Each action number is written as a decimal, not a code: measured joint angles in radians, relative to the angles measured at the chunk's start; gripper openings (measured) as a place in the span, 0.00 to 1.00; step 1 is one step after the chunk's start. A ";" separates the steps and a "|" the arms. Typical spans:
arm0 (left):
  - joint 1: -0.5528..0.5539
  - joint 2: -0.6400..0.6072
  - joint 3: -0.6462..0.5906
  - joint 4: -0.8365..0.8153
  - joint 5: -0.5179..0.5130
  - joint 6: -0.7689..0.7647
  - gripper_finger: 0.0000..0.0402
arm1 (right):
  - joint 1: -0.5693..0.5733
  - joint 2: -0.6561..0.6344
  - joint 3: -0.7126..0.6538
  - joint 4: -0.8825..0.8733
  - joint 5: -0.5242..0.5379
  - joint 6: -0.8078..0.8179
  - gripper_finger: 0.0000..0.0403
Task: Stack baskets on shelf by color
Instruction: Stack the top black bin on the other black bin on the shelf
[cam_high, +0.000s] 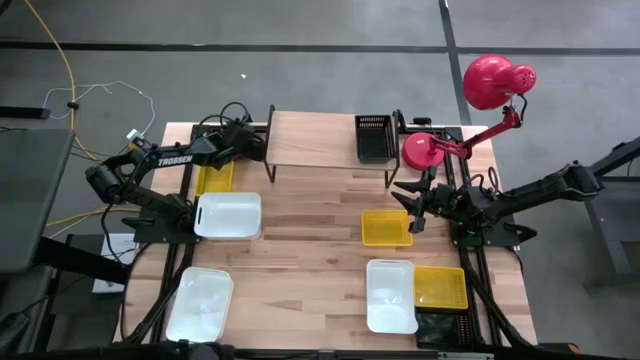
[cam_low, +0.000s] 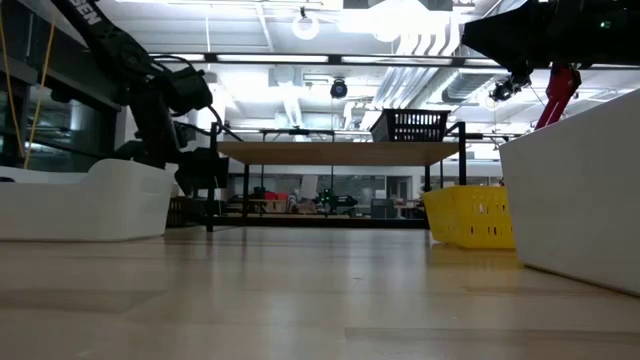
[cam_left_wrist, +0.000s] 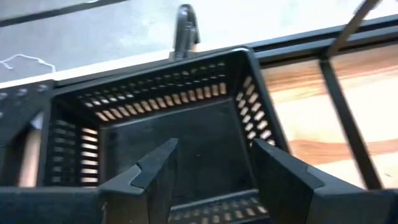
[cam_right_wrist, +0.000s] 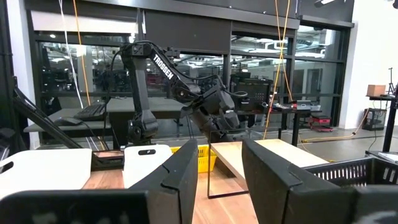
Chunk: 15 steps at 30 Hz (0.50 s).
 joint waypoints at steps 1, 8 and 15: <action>0.000 0.000 0.000 0.000 -0.001 0.000 0.47 | 0.000 0.000 0.000 0.000 0.000 0.000 0.28; 0.000 0.000 0.000 0.001 -0.032 -0.012 0.47 | 0.000 0.000 0.000 0.000 0.000 0.022 0.28; -0.001 0.000 0.000 0.007 -0.045 -0.032 0.47 | 0.000 0.000 0.000 0.000 0.000 0.020 0.28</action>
